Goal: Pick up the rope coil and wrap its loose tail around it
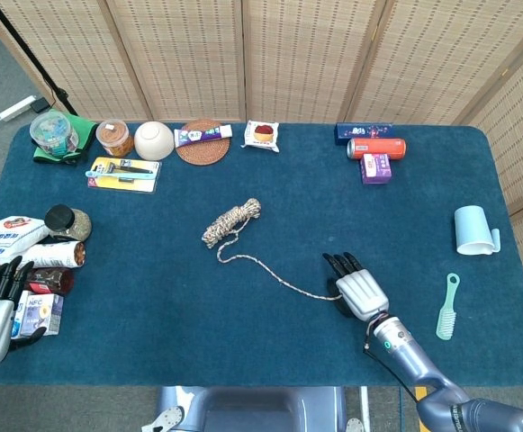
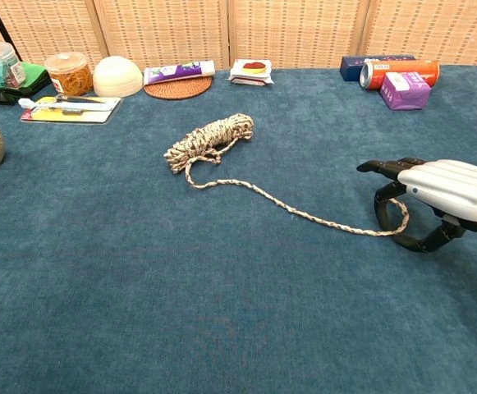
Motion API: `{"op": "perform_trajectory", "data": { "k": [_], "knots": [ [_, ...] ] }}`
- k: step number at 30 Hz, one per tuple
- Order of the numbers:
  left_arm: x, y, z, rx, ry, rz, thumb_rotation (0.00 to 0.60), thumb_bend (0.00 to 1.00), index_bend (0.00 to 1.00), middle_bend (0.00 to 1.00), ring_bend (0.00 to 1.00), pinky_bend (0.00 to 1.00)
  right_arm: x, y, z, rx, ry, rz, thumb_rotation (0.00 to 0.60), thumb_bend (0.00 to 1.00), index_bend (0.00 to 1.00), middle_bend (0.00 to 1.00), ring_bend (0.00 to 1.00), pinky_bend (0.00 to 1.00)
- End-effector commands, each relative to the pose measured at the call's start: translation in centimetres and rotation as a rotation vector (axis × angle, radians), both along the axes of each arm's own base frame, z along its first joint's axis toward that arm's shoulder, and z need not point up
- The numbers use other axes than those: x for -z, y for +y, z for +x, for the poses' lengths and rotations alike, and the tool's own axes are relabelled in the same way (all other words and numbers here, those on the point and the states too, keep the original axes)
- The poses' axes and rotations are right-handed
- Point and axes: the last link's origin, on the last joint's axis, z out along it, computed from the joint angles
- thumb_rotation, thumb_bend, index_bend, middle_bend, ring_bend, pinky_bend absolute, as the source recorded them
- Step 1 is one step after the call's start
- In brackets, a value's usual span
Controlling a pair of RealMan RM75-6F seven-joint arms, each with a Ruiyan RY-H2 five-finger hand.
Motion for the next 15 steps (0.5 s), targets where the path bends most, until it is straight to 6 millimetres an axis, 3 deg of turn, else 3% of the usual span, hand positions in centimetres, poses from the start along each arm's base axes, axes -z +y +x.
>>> {"op": "perform_trajectory", "data": {
  "k": [1, 15],
  "knots": [
    [-0.01, 0.02, -0.04, -0.003, 0.000, 0.001, 0.600, 0.05, 0.00, 0.00, 0.00, 0.00, 0.03, -0.01, 0.03, -0.001, -0.001, 0.000, 0.600, 0.43, 0.51, 0.00, 0.00, 0.00],
    [0.07, 0.04, -0.05, -0.006, 0.001, -0.003, 0.600, 0.05, 0.00, 0.00, 0.00, 0.00, 0.35, -0.07, 0.13, 0.000, 0.006, 0.005, 0.600, 0.43, 0.53, 0.00, 0.00, 0.00]
  ]
}}
